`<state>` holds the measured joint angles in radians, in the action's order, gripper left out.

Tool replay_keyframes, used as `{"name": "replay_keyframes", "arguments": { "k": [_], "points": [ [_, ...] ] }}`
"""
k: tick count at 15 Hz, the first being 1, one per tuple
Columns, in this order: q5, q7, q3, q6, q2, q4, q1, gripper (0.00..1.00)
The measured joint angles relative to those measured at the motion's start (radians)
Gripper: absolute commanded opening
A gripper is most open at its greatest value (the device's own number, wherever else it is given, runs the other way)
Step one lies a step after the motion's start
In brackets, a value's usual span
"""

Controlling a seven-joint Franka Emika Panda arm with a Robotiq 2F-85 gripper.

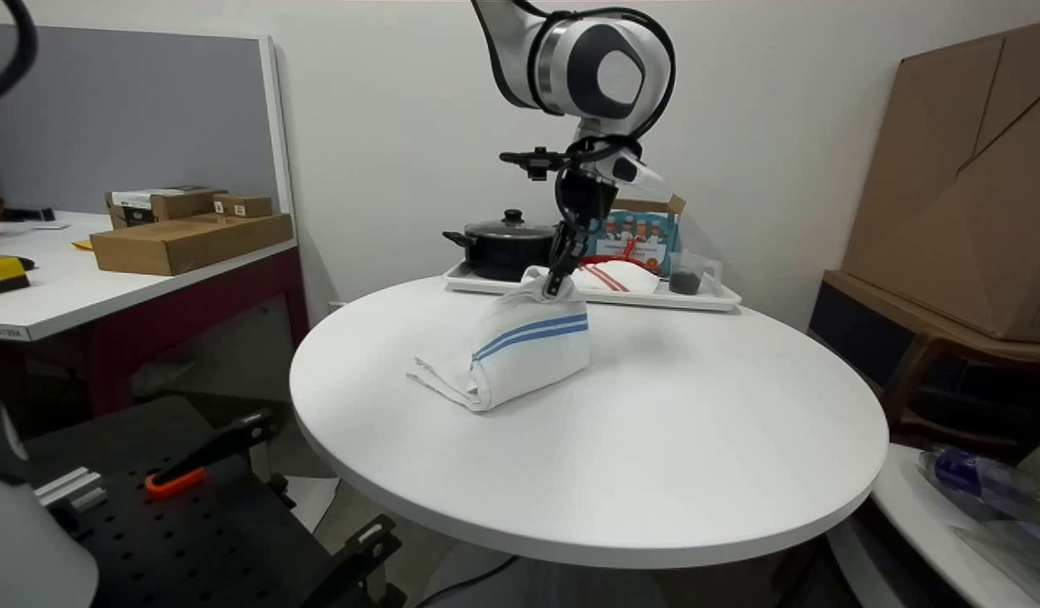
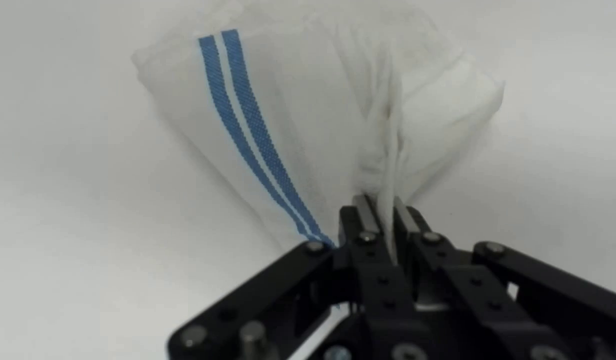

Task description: Fold the towel from right to left then bottom to top

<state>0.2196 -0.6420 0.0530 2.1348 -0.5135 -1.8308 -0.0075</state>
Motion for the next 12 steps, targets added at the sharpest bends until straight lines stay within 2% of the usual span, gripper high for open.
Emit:
{"name": "replay_keyframes", "arguments": {
  "k": [5,9,12],
  "points": [
    [-0.003,-0.066,0.000,-0.094,-0.076,0.147,0.017,0.69],
    [-0.020,-0.083,0.001,-0.109,-0.099,0.169,0.051,0.98],
    [-0.045,-0.092,0.000,-0.108,-0.100,0.164,0.091,1.00]
  ]
}}
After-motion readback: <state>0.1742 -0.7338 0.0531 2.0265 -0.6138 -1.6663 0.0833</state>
